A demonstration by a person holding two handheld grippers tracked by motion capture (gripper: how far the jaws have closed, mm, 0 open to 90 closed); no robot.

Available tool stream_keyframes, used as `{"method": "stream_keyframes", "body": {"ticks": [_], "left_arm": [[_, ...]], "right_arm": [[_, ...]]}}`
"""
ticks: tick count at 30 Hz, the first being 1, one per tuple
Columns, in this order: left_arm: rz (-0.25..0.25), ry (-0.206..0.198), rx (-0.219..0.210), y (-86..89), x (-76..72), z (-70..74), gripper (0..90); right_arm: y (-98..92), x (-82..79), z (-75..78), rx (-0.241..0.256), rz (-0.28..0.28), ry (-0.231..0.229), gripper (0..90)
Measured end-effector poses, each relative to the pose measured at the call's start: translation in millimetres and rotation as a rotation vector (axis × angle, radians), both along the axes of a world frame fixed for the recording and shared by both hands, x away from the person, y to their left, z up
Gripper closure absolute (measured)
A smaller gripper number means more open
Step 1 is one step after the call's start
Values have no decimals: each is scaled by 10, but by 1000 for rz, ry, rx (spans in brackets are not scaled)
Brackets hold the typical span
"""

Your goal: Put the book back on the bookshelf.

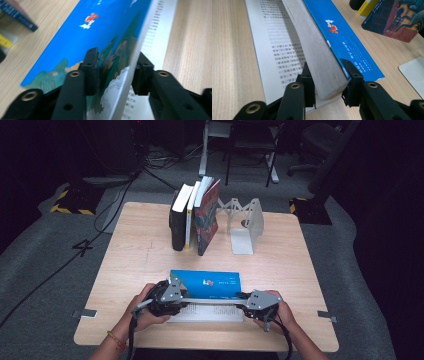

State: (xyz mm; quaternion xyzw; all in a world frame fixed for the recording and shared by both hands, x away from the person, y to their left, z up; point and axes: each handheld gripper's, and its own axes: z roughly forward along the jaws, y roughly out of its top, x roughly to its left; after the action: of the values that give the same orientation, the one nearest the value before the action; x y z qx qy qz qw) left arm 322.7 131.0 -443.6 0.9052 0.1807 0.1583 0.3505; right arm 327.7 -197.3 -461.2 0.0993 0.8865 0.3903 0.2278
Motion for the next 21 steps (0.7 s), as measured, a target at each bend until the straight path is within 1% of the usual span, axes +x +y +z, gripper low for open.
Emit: {"method": "stream_keyframes", "body": {"ticks": [2, 4, 6, 8, 9, 10, 13, 14, 16, 18, 19, 20, 21], "left_arm": [[22, -10, 17, -25, -38, 29, 568], [24, -14, 28, -60, -75, 58, 549], [29, -15, 49, -110, -112, 79, 521], [15, -1, 43, -172, -152, 85, 515], [15, 4, 50, -209, -174, 81, 514], [16, -2, 56, -251, -196, 75, 505], [33, -1, 50, -354, -240, 59, 455], [44, -7, 53, -389, -250, 50, 453], [54, -20, 56, -425, -254, 27, 470], [74, -21, 52, -446, -249, -16, 482], [79, -20, 45, -445, -247, -32, 508], [82, -17, 29, -432, -238, -39, 527], [87, -10, 10, -413, -231, -40, 576]], "right_arm": [[15, -15, 29, 5, -4, 0, 684], [27, -28, 55, 7, -4, -3, 687], [56, -51, 84, -4, -9, -14, 688], [91, -78, 103, -13, -5, -22, 690], [105, -89, 108, -15, -1, -23, 692], [125, -106, 116, -19, 5, -26, 697], [199, -161, 154, -20, 23, -26, 706], [216, -174, 163, -22, 27, -26, 709], [256, -206, 184, -18, 36, -25, 712], [291, -233, 201, -14, 48, -22, 717], [313, -248, 206, -15, 50, -23, 719], [328, -256, 207, -19, 54, -24, 720], [336, -260, 206, -20, 57, -21, 719]]}}
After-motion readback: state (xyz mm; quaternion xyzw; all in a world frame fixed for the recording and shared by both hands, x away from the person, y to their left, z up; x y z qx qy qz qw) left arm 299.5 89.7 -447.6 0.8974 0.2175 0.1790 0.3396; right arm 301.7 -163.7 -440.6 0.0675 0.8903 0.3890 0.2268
